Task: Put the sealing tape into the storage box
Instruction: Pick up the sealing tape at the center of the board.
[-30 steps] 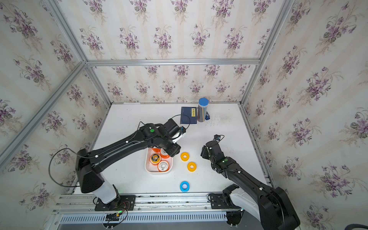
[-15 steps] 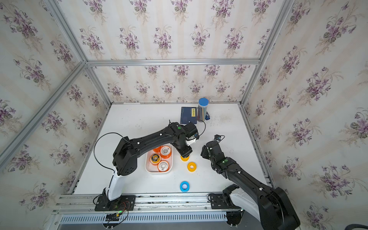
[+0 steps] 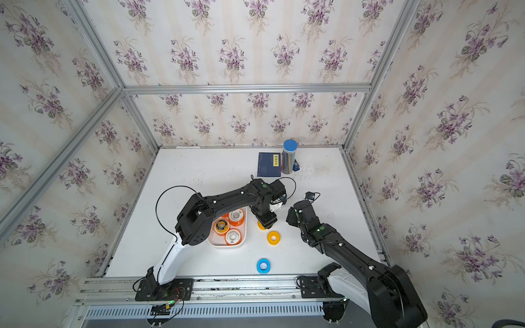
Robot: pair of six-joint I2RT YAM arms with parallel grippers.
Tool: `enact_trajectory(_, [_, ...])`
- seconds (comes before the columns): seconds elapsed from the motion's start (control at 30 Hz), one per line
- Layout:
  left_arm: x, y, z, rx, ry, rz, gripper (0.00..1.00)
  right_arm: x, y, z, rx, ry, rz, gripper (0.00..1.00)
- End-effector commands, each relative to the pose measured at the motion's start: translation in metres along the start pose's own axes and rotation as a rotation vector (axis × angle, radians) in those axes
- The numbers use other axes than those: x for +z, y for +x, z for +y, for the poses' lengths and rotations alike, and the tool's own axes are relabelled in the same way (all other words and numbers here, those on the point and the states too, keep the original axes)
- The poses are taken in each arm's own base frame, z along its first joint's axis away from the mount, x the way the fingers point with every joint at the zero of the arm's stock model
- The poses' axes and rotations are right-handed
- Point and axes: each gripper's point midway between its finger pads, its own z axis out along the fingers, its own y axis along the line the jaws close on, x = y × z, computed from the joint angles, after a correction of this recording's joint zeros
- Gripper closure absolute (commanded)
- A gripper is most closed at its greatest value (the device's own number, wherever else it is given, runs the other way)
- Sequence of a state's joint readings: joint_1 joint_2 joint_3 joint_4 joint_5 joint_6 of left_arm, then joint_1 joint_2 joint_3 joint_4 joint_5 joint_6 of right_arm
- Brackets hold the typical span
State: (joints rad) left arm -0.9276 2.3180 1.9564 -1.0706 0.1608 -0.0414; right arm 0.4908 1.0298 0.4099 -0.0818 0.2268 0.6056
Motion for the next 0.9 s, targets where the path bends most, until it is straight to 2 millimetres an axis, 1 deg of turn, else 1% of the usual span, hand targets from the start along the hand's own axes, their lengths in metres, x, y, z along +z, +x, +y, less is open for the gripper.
enact_trajectory(0.0, [0.005, 0.001, 0.001, -0.008, 0.003, 0.011, 0.31, 0.0, -0.005, 0.001, 0.008, 0.001, -0.019, 0.3])
enact_trajectory(0.13, [0.009, 0.002, 0.004, -0.017, -0.006, 0.017, 0.32, 0.0, -0.006, 0.002, 0.008, -0.002, -0.019, 0.3])
enact_trajectory(0.33, [0.015, 0.005, 0.006, -0.034, -0.015, 0.028, 0.39, 0.001, -0.005, 0.003, 0.005, -0.002, -0.012, 0.3])
enact_trajectory(0.5, [0.014, 0.006, 0.006, -0.046, -0.018, 0.023, 0.44, 0.003, -0.004, 0.003, 0.003, -0.001, -0.006, 0.3])
enact_trajectory(0.57, [0.01, 0.005, 0.006, -0.048, -0.024, 0.018, 0.44, 0.003, -0.004, 0.003, 0.003, -0.001, -0.007, 0.3])
enact_trajectory(0.63, [0.006, 0.006, 0.007, -0.05, -0.034, 0.013, 0.48, 0.003, -0.004, 0.003, 0.003, 0.0, -0.005, 0.3])
enact_trajectory(0.7, [-0.002, 0.004, 0.007, -0.049, -0.037, -0.002, 0.49, 0.003, -0.004, 0.004, 0.003, -0.002, -0.005, 0.3])
enact_trajectory(0.87, [-0.03, 0.005, 0.006, -0.049, -0.048, -0.045, 0.49, 0.004, -0.004, 0.004, 0.0, 0.0, 0.0, 0.3])
